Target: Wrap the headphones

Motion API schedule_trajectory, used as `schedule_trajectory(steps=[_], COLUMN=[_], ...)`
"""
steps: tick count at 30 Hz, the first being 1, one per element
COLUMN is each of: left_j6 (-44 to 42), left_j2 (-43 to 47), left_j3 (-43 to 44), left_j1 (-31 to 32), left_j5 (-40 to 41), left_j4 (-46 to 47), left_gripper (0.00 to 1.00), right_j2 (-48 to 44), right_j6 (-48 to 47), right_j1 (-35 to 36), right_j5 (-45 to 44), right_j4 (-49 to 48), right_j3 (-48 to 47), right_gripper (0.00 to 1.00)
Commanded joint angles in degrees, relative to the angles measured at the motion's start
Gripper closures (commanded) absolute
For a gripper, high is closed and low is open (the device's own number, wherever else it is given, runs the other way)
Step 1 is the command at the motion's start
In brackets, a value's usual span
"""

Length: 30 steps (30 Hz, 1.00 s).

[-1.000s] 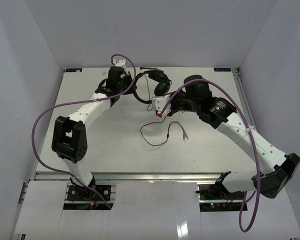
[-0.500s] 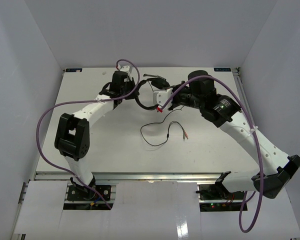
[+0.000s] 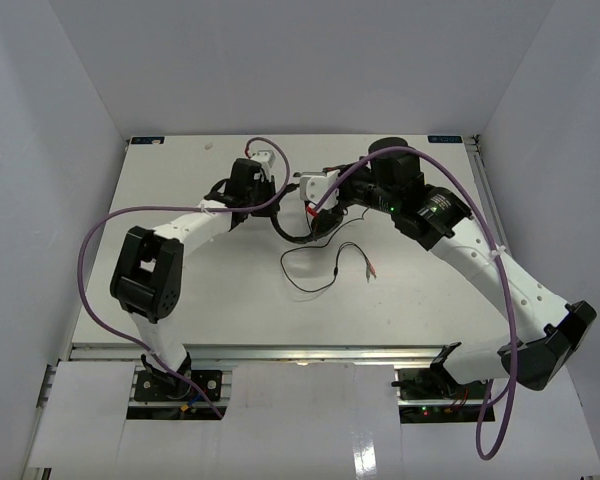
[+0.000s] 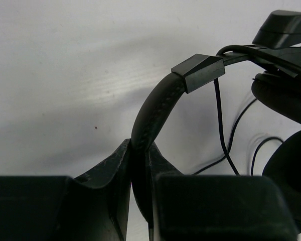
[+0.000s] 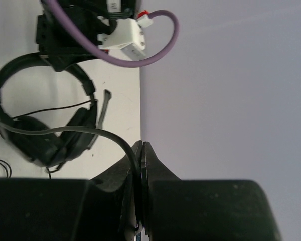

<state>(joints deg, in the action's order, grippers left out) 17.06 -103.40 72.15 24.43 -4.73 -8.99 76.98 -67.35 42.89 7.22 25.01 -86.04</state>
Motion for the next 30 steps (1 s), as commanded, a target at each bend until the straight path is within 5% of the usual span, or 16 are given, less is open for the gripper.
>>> schedule_trajectory(steps=[1, 30], left_j6=[-3.87, -5.65], left_j2=[6.10, 29.18], left_j3=[-2.91, -15.14], left_j1=[2.20, 13.85], left_j5=[-3.70, -10.72], left_j4=[1.96, 1.59], left_gripper=[1.00, 1.00], right_j2=[0.83, 11.23], right_j6=[2.10, 20.04], right_j1=[0.03, -12.29], right_j5=[-2.65, 11.32], right_j4=[-6.64, -15.64], right_j3=[-1.32, 0.87], right_gripper=[0.92, 0.92])
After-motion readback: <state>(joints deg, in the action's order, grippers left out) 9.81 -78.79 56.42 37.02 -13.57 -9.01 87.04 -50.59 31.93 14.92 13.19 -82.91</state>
